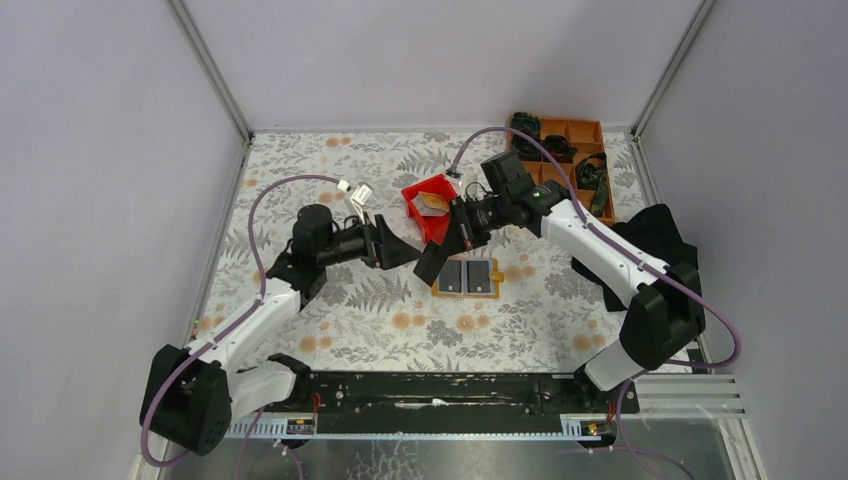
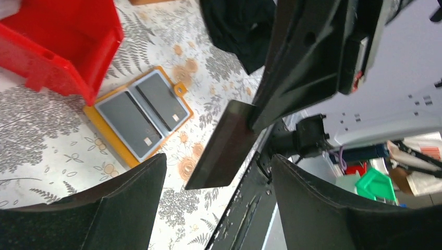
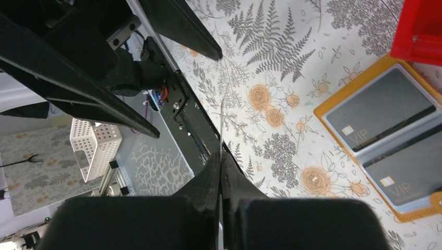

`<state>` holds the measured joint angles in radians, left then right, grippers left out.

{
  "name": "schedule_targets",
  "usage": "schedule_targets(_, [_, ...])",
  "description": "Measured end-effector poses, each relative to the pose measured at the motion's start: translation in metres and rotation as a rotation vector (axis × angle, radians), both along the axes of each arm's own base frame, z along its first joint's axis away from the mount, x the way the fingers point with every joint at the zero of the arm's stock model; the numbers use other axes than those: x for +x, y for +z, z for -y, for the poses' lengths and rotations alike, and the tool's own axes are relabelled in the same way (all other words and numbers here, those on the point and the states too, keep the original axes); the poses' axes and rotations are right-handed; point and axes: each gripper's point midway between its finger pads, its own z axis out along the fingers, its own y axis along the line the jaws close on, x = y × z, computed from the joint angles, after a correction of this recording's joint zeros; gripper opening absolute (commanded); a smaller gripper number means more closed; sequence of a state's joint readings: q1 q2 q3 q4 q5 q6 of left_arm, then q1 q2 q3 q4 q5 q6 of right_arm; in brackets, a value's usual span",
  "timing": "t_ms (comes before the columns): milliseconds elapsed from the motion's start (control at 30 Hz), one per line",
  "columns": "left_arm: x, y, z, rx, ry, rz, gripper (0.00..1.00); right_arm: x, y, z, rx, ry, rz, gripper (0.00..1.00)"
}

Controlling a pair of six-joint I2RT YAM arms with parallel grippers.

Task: Put the credit cards into the card holder
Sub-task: Pick up the credit card from the storage box.

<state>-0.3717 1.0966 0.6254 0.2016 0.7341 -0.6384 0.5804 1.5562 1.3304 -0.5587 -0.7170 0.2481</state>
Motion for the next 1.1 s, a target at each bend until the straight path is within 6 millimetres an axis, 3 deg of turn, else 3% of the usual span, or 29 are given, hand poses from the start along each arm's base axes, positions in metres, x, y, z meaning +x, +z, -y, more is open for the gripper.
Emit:
schedule_targets(433, [-0.028, -0.011, 0.005, -0.041, -0.125, -0.052, 0.69, -0.012, 0.021, -0.013, 0.129, 0.079, -0.046, 0.00])
schedule_targets(567, [-0.032, -0.009, 0.007, -0.056, -0.154, -0.061, 0.64, -0.014, 0.019, -0.017, 0.165, 0.113, -0.084, 0.00])
schedule_targets(800, [-0.037, -0.008, 0.011, -0.083, -0.203, -0.081, 0.40, -0.022, 0.003, -0.020, 0.183, 0.150, -0.174, 0.00])
schedule_targets(1033, [-0.042, -0.011, 0.012, -0.102, -0.241, -0.118, 0.04, -0.020, 0.006, -0.021, 0.209, 0.158, -0.185, 0.00])
schedule_targets(1100, [-0.043, -0.008, 0.013, -0.113, -0.253, -0.108, 0.00, -0.018, 0.005, -0.021, 0.210, 0.154, -0.184, 0.00])
